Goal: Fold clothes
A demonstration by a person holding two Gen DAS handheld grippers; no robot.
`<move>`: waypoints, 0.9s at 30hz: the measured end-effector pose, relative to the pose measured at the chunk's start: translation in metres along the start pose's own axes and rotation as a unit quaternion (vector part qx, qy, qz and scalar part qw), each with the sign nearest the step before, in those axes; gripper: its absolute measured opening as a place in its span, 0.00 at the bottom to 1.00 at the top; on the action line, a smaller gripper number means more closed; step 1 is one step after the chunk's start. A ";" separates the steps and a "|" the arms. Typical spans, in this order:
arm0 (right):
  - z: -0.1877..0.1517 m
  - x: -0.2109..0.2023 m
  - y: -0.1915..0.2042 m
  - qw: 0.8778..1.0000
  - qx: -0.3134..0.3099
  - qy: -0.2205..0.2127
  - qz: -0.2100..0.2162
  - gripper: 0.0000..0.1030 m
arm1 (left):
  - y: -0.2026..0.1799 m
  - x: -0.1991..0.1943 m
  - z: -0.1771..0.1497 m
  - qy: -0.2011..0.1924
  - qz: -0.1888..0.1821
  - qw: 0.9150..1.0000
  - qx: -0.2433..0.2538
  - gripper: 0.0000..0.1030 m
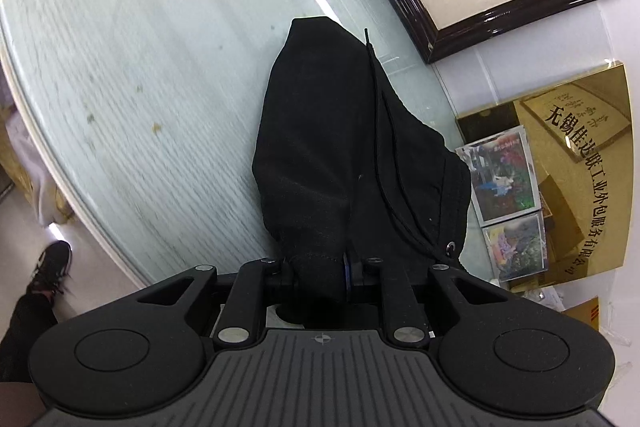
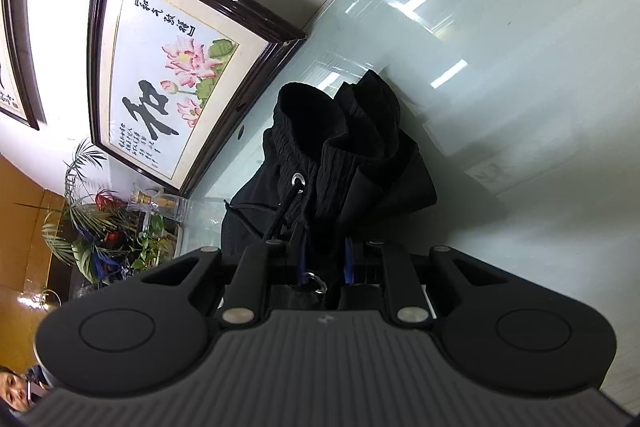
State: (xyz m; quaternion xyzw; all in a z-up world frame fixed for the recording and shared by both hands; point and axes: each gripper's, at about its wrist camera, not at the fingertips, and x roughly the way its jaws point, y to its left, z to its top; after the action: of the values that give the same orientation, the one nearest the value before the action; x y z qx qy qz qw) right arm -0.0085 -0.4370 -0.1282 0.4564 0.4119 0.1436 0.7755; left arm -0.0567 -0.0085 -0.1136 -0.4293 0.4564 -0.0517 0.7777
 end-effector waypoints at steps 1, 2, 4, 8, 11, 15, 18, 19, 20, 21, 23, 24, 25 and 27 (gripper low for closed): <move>0.001 -0.002 -0.003 1.000 0.001 0.002 0.000 0.18 | -0.001 0.001 -0.003 -0.001 0.001 1.000 -0.001 0.17; 0.002 -0.003 -0.006 1.000 0.002 0.003 -0.002 0.18 | -0.002 0.001 -0.006 -0.002 0.002 1.000 -0.002 0.17; 0.002 -0.005 -0.012 1.000 0.004 0.004 -0.002 0.18 | -0.005 0.003 -0.010 -0.003 0.003 1.000 -0.002 0.17; 0.008 -0.012 -0.019 1.000 0.003 -0.005 -0.004 0.18 | -0.017 0.009 -0.019 0.007 0.001 1.000 0.016 0.17; 0.019 -0.019 -0.021 1.000 -0.007 -0.014 -0.016 0.18 | -0.029 0.018 -0.028 0.022 -0.002 0.999 0.040 0.18; 0.037 -0.029 -0.026 0.999 -0.017 -0.025 -0.035 0.18 | -0.047 0.036 -0.044 0.047 -0.011 0.996 0.072 0.18; 0.053 -0.038 -0.032 0.998 -0.026 -0.035 -0.049 0.18 | -0.063 0.051 -0.056 0.062 -0.021 0.993 0.096 0.18; 0.058 -0.040 -0.034 0.997 -0.030 -0.037 -0.053 0.18 | -0.069 0.056 -0.061 0.067 -0.024 0.992 0.104 0.18; 0.064 -0.043 -0.035 0.997 -0.034 -0.040 -0.057 0.18 | -0.075 0.060 -0.066 0.072 -0.028 0.991 0.111 0.18; 0.071 -0.045 -0.037 0.997 -0.038 -0.041 -0.062 0.18 | -0.081 0.065 -0.070 0.076 -0.032 0.989 0.120 0.18; 0.084 -0.050 -0.043 0.995 -0.045 -0.045 -0.072 0.18 | -0.095 0.074 -0.083 0.083 -0.039 0.986 0.143 0.18; 0.090 -0.052 -0.046 0.995 -0.048 -0.046 -0.077 0.18 | -0.102 0.078 -0.089 0.087 -0.042 0.983 0.154 0.18; 0.096 -0.054 -0.049 0.994 -0.052 -0.046 -0.082 0.18 | -0.109 0.084 -0.095 0.090 -0.045 0.982 0.163 0.18; 0.109 -0.057 -0.054 0.993 -0.058 -0.048 -0.091 0.18 | -0.121 0.096 -0.106 0.096 -0.052 0.979 0.174 0.18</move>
State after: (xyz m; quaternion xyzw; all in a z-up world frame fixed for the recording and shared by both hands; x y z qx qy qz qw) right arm 0.0317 -0.5646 -0.1176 0.3778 0.4049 0.0737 0.8294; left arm -0.0437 -0.1957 -0.1133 -0.3037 0.4902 -0.2113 0.7891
